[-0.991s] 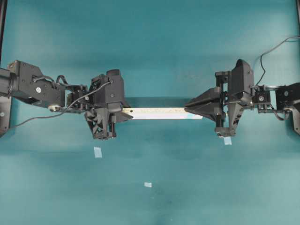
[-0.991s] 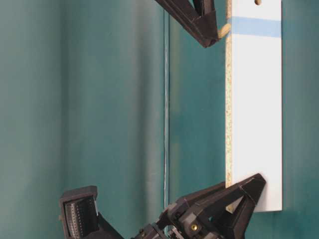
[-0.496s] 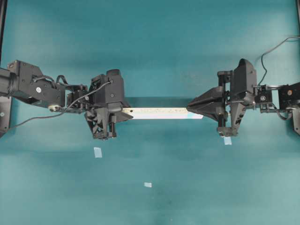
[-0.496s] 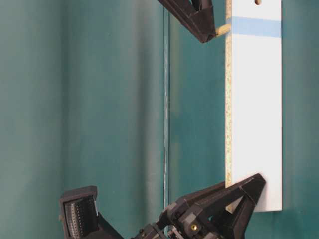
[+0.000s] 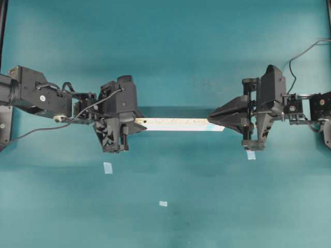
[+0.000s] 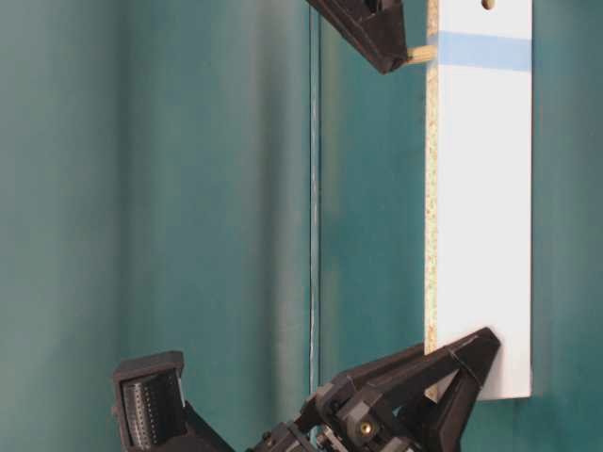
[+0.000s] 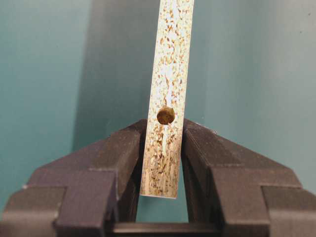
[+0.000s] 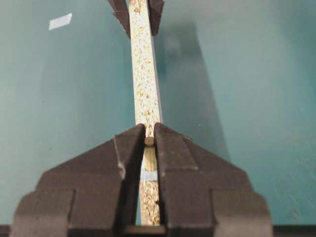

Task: Insert the rod into the hole on the wooden board.
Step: 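Align the held peg above the right hole with the right gripper, then lower the peg into the right hole with the right gripper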

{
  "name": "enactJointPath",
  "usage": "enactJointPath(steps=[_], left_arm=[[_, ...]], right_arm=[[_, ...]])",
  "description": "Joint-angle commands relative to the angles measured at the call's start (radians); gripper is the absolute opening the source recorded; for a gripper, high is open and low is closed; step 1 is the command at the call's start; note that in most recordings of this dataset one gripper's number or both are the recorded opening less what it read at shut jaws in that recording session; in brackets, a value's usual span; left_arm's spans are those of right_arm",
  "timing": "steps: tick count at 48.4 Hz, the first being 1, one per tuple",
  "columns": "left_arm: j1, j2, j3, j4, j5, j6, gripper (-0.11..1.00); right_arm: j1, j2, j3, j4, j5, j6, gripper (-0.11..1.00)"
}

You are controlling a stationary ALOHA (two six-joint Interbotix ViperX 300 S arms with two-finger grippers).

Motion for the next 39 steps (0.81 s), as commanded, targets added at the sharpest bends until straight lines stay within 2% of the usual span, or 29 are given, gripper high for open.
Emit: enactJointPath(steps=[1, 39], left_arm=[[0.008, -0.012, -0.017, 0.002, -0.005, 0.005, 0.33], [0.008, -0.014, -0.017, 0.002, -0.005, 0.003, 0.33]], right_arm=[[0.003, -0.02, 0.006, 0.002, 0.005, 0.002, 0.09], [0.014, -0.043, -0.003, 0.002, 0.054, 0.002, 0.09]])
